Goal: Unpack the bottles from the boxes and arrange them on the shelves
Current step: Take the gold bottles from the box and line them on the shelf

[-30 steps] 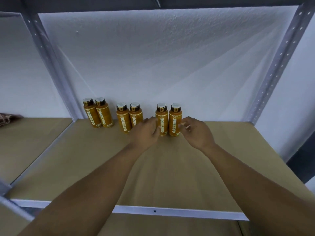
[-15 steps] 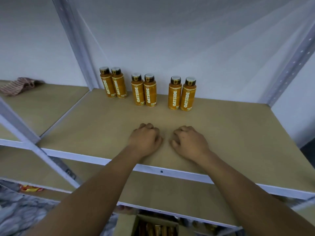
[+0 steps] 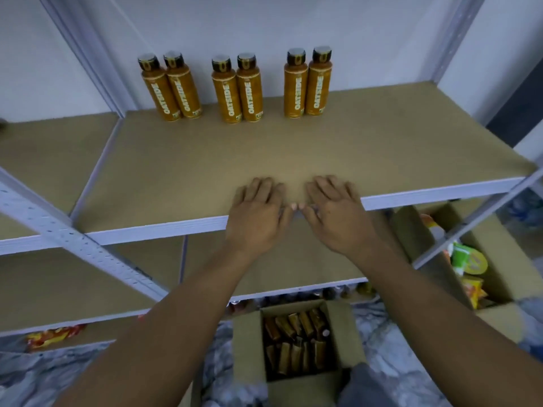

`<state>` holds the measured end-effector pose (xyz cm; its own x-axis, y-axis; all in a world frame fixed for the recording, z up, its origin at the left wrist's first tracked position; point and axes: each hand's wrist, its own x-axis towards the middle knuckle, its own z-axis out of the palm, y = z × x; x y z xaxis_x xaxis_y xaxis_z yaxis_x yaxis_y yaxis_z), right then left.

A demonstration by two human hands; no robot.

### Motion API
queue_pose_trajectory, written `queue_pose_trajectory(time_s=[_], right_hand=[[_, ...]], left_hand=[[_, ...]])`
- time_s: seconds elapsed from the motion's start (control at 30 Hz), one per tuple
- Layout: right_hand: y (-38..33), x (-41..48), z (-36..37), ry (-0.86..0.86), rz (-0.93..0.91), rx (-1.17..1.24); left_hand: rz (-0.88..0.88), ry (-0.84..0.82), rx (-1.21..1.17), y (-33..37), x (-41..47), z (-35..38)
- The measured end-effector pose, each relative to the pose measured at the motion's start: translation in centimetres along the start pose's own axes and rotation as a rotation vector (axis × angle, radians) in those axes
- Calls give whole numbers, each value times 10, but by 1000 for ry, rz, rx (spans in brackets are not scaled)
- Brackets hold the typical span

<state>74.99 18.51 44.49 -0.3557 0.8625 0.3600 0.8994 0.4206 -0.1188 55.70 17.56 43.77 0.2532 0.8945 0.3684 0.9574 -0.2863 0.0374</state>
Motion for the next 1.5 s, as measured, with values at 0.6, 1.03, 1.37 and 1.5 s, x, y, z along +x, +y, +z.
queue_pose_trajectory(time_s=[0.6,1.03,1.37,1.5], right_hand=[[45,-154,147,-544,-22,189],[93,-288,406,-1108,203,276],[83,-360,573,-1028,372,465],[77,-378,621,-987,392,541]], left_hand=[[-309,-325,-124,77,-161,142],[-520,-966,-406,67,-300,412],[-679,-918,-566,55,-371,567],[-688,-930,-586,50,-386,614]])
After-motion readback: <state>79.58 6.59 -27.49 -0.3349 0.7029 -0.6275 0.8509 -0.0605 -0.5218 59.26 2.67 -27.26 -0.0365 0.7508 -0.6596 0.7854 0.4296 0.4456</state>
